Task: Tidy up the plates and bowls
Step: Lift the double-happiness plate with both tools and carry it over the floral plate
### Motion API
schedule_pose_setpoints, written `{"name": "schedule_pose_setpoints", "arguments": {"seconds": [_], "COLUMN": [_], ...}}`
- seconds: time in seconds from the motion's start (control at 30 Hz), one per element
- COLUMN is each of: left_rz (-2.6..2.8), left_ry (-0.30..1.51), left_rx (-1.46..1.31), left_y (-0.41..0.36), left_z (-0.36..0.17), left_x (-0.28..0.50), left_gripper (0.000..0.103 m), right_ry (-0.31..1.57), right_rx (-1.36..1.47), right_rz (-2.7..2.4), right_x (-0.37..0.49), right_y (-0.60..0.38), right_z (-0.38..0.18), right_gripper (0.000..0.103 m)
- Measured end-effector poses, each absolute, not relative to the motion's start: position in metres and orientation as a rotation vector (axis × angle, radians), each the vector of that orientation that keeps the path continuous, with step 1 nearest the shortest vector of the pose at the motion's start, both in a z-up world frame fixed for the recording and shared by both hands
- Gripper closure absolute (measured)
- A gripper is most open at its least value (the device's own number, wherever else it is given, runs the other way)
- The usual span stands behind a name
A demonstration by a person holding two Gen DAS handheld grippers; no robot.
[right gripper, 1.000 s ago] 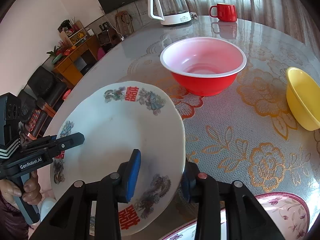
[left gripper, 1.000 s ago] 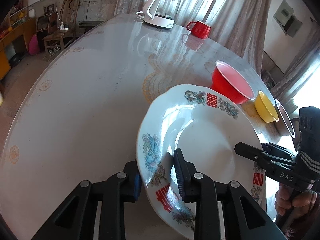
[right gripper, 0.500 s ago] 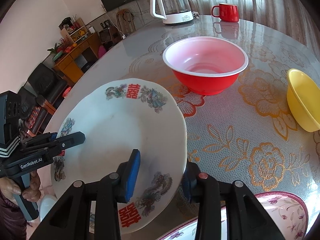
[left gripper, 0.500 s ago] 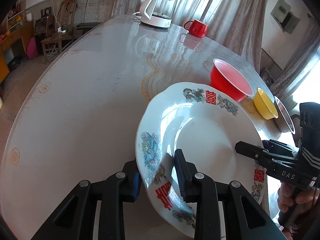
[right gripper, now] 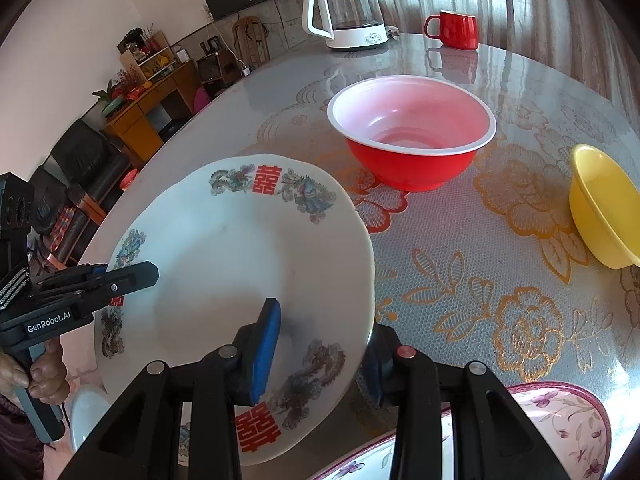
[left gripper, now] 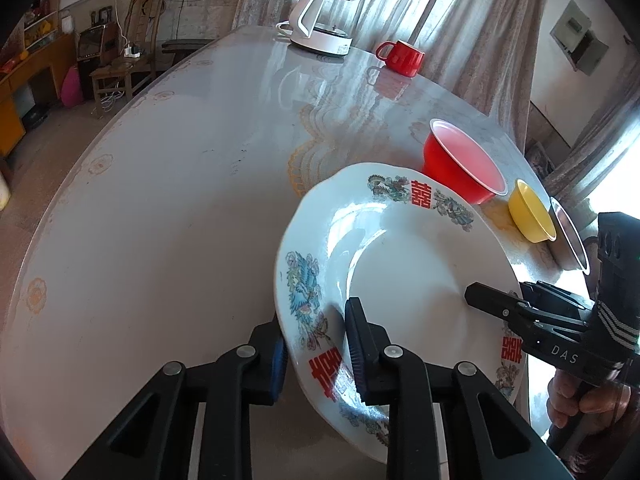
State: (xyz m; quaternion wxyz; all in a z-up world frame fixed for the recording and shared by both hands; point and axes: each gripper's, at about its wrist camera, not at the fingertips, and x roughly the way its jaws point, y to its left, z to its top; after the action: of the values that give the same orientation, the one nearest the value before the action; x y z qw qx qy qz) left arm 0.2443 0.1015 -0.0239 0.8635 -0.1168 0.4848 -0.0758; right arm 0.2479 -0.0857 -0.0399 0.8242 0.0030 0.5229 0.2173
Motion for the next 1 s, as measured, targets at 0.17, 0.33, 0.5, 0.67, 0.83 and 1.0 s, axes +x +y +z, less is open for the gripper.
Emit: {"name": "schedule_pose_setpoints", "arguments": {"seconds": [0.17,0.33,0.5,0.67,0.83,1.0], "left_rz": [-0.152,-0.157,-0.154,-0.148,-0.142,-0.161], "left_ry": [1.009,1.008,0.984,0.977,0.976,0.960], "left_rx": [-0.246,-0.272,-0.299,-0.258,-0.261,-0.279], "left_y": [0.104,0.111,0.119,0.114,0.116,0.121], "left_z": [-0.024,-0.025,-0.020,-0.022,-0.021,-0.015], "left_x": [0.242,0.242,0.245,0.246,0.238,0.230], "left_gripper": [0.077,0.078,0.078,0.078,0.078,0.078], "right_ry": [1.111,1.118,1.116,1.115,1.122,1.108], "right_rx": [0.003,0.028,0.024,0.011,0.031,0.109], "right_rz": [0.463,0.490,0.488,0.494,0.490,0.530], "right_x": [0.247,0.246,0.248,0.247,0.245,0.240], "right_y": [-0.085,-0.086,-0.086,-0.084,-0.083,-0.089], "right_z": [-0.039,-0.038,-0.041,-0.042,-0.039,-0.032], "right_gripper": [0.065,0.068,0.069,0.068,0.068,0.068]}}
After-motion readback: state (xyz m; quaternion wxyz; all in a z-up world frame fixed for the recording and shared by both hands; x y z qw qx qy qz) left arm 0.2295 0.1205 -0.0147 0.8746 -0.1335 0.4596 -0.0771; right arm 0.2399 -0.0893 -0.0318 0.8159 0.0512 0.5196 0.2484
